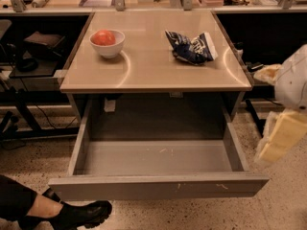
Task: Close top drawer
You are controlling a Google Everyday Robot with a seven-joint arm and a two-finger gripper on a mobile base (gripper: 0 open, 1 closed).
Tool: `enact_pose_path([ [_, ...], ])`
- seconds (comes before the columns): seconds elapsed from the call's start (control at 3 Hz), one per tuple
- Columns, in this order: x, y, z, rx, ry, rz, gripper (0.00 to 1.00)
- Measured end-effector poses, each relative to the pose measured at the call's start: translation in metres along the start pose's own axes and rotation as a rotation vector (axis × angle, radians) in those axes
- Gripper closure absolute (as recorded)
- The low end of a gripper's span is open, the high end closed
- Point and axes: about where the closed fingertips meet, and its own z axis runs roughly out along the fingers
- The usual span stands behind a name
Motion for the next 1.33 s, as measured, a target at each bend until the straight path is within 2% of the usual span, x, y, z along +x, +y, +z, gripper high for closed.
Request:
enact_pose_path([
  [0.33, 0.01, 0.041, 0.053, -0.103, -0.073, 0.006, 0.0],
  [0.67, 0.02, 0.074, 0.092, -0.181, -0.116, 0.003, 0.0],
  [1.0, 0.022, 0.078, 0.095, -0.188, -0.113, 0.0, 0.0],
  [1.33, 0.022, 0.082, 0.089, -0.166, -0.131, 0.001, 0.0],
])
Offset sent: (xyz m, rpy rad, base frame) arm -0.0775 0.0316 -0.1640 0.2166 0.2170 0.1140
